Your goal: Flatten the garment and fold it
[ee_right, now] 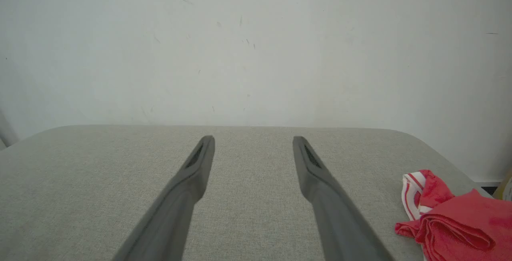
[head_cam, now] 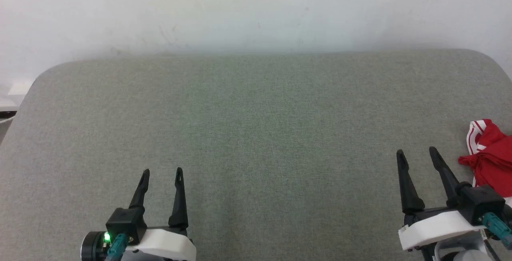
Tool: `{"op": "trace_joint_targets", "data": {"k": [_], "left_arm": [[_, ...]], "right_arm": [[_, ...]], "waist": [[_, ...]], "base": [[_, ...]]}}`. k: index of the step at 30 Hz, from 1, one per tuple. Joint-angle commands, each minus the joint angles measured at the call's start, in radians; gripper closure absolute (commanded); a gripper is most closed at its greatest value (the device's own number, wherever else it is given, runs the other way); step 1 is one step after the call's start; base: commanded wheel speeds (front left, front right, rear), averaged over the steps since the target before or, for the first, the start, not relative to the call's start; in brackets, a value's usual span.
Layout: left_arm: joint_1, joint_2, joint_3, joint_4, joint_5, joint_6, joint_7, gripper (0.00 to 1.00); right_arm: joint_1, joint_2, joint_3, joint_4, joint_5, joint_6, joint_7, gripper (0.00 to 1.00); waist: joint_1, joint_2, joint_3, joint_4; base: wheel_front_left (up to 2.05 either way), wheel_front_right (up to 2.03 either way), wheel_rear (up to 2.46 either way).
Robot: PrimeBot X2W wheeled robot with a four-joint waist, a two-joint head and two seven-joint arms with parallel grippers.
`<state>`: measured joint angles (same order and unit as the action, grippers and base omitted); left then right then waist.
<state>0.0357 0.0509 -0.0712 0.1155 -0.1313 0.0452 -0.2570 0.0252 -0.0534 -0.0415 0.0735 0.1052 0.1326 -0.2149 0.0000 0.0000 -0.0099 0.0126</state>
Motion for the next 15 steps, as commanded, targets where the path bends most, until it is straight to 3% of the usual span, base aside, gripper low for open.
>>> {"op": "trace_joint_targets", "data": {"k": [1, 4, 5, 15], "left_arm": [[0.008, -0.001, -0.001, -0.004, -0.004, 0.004, -0.005, 0.00], [0.008, -0.001, -0.006, -0.012, -0.014, -0.010, -0.005, 0.00], [0.001, 0.000, -0.005, -0.008, -0.009, -0.005, 0.000, 1.00], [-0.001, 0.000, 0.001, -0.013, -0.001, -0.008, 0.016, 1.00]], "right_arm": [[0.007, 0.003, 0.000, 0.000, -0.001, -0.002, -0.008, 0.00], [0.006, 0.003, -0.007, 0.000, 0.001, -0.002, -0.010, 0.00], [0.000, 0.000, -0.007, 0.000, 0.001, 0.000, -0.002, 1.00], [-0.002, -0.001, -0.006, -0.004, -0.005, 0.000, 0.015, 1.00]], "waist": [[0.0000, 0.0000, 0.001, 0.000], [0.0000, 0.0000, 0.002, 0.000], [0.0000, 0.0000, 0.002, 0.000], [0.0000, 0.0000, 0.003, -0.001]], "base": [[0.00, 0.00, 0.00], [0.00, 0.00, 0.00], [0.00, 0.00, 0.00], [0.00, 0.00, 0.00]]}}
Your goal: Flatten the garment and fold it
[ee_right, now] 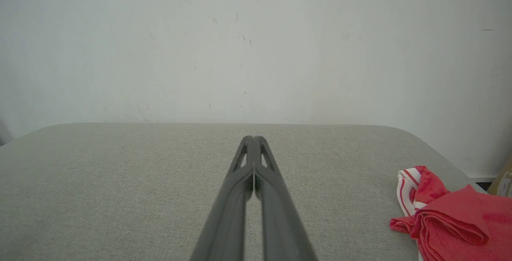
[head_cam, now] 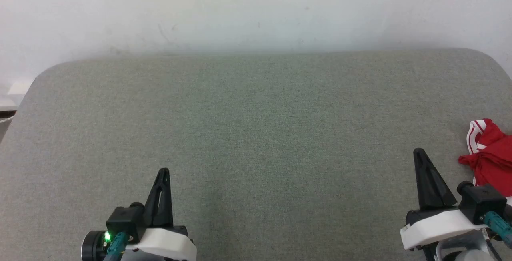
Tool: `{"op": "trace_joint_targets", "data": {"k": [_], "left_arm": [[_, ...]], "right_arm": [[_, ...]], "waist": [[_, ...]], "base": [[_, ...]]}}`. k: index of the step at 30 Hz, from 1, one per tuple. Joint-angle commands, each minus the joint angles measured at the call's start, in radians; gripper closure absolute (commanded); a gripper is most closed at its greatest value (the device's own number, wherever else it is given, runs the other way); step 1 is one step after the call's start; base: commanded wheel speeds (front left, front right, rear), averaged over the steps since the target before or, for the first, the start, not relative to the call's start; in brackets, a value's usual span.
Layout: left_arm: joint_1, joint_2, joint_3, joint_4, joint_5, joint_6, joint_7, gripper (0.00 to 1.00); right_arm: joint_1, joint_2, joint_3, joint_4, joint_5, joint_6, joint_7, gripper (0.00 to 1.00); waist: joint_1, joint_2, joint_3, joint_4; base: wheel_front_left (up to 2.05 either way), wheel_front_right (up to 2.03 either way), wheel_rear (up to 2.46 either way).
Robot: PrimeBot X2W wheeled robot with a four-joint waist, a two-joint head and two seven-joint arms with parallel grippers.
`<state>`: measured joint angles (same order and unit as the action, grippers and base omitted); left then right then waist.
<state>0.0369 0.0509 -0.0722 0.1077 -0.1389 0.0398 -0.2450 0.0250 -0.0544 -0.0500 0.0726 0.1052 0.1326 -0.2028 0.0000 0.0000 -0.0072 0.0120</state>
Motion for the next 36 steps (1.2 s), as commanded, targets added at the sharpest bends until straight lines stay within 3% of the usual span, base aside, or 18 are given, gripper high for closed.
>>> {"op": "trace_joint_targets", "data": {"k": [1, 36], "left_arm": [[-0.002, 0.000, 0.002, -0.006, 0.008, -0.003, 0.006, 1.00], [-0.013, 0.000, 0.023, -0.037, 0.047, -0.014, 0.078, 1.00]], "right_arm": [[-0.002, 0.000, 0.003, -0.004, -0.006, 0.000, 0.004, 1.00], [-0.009, 0.001, 0.017, -0.024, -0.036, -0.001, 0.064, 1.00]], "waist": [[0.0000, 0.0000, 0.000, 0.000], [0.0000, 0.0000, 0.002, -0.004]], "base": [[0.00, 0.00, 0.00], [0.00, 0.00, 0.00]]}}
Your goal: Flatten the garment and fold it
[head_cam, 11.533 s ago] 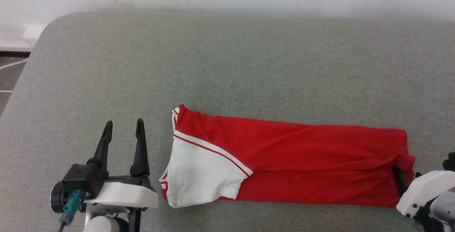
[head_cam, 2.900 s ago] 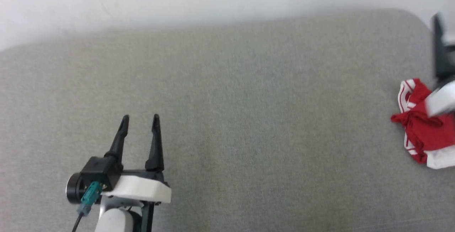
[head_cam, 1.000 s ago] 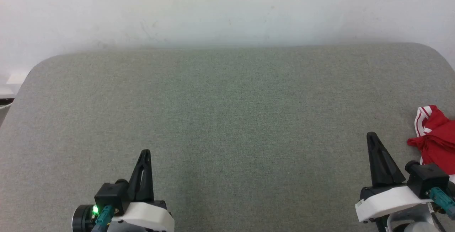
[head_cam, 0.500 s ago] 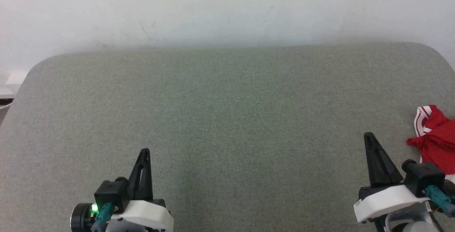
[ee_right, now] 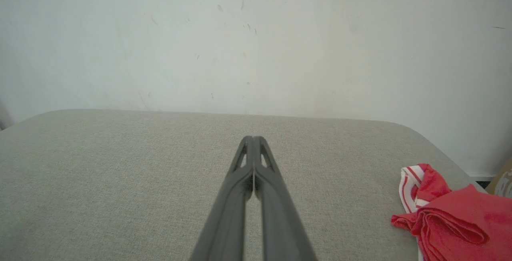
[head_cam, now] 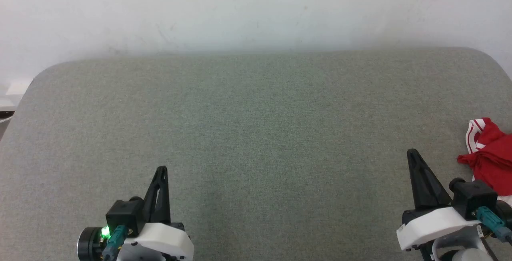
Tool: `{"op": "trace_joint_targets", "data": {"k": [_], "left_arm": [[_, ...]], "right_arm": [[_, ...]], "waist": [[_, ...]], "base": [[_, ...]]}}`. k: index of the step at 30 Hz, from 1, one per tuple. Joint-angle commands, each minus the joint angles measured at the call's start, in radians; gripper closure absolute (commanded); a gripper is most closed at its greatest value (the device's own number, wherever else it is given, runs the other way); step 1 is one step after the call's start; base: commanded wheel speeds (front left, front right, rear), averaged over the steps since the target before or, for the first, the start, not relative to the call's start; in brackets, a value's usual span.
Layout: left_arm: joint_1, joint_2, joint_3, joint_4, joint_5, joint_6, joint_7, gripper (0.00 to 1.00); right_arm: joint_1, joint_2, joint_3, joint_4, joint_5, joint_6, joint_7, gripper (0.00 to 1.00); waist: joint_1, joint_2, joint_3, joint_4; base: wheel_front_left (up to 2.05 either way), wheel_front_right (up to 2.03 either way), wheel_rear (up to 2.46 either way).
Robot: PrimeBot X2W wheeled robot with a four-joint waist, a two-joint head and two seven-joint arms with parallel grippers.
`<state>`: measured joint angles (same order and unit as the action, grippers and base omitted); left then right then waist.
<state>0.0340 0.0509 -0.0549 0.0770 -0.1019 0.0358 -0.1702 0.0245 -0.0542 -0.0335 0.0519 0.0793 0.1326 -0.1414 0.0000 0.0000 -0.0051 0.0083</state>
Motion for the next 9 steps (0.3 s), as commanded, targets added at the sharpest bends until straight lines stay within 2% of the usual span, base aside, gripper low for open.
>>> {"op": "trace_joint_targets", "data": {"k": [1, 9], "left_arm": [[-0.010, 0.000, 0.006, -0.007, 0.011, -0.010, 0.005, 1.00], [-0.012, 0.000, 0.011, -0.014, 0.020, -0.013, 0.021, 1.00]], "right_arm": [[-0.008, 0.001, 0.001, -0.004, -0.011, -0.001, 0.004, 1.00], [-0.010, 0.002, 0.004, -0.009, -0.018, -0.001, 0.018, 1.00]], "waist": [[0.0000, 0.0000, 0.000, 0.000], [0.0000, 0.0000, 0.001, -0.001]], "base": [[0.00, 0.00, 0.00], [0.00, 0.00, 0.00]]}}
